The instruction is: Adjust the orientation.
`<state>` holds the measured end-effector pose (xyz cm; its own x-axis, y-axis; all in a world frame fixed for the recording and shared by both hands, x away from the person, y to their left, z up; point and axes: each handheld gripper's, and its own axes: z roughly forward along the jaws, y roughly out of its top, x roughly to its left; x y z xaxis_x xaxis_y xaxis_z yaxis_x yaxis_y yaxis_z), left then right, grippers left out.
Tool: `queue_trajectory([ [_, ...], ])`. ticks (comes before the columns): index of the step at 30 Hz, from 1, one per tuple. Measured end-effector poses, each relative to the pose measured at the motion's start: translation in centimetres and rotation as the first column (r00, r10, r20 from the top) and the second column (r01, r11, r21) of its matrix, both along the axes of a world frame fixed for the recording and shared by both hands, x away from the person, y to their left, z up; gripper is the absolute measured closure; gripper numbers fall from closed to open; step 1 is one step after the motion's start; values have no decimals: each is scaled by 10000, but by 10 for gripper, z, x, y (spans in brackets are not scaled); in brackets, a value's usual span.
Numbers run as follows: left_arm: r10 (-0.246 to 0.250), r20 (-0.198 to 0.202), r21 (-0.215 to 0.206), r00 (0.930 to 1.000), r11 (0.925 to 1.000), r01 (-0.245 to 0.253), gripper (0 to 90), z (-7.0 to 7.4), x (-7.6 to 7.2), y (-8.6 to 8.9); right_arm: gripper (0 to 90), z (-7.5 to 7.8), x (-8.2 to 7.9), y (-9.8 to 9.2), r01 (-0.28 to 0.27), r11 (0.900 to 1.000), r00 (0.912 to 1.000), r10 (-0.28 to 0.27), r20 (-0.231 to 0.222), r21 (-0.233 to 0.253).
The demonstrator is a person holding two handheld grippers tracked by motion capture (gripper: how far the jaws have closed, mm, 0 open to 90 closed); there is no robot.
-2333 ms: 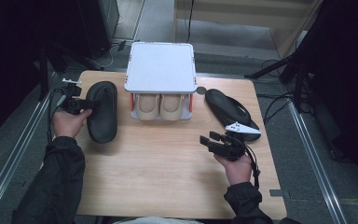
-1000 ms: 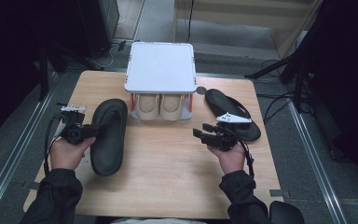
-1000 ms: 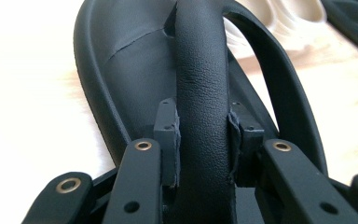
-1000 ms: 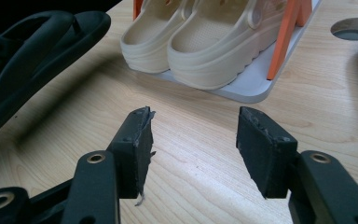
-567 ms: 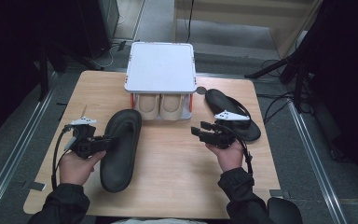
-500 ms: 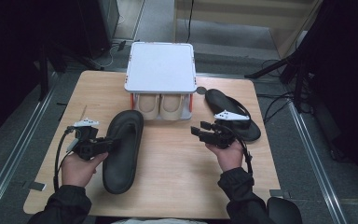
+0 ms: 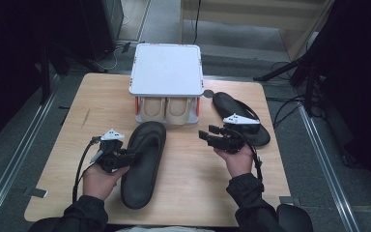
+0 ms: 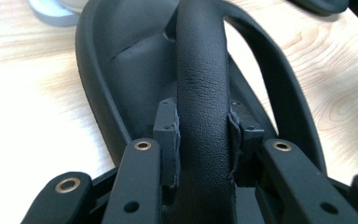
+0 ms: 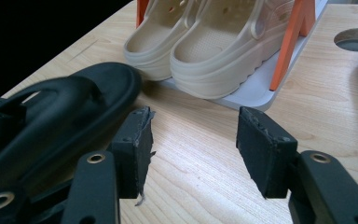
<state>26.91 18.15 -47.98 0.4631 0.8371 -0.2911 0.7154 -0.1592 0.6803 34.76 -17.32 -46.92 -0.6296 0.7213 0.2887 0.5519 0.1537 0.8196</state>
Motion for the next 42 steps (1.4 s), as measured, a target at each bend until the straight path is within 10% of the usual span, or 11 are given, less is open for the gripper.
queue_trajectory([
  [22,27,-832,230,9965,9997,-7,691,-33,11,-27,463,1,0,-1,41,10000,10000,-41,17,-12],
  [32,89,-889,-391,9960,9992,-124,594,-28,13,-18,463,1,0,-1,42,10000,10000,-42,15,-12],
  [42,14,-804,-70,9968,10000,-20,532,-12,14,-3,463,1,0,-4,121,9999,9999,-121,-24,-23],
])
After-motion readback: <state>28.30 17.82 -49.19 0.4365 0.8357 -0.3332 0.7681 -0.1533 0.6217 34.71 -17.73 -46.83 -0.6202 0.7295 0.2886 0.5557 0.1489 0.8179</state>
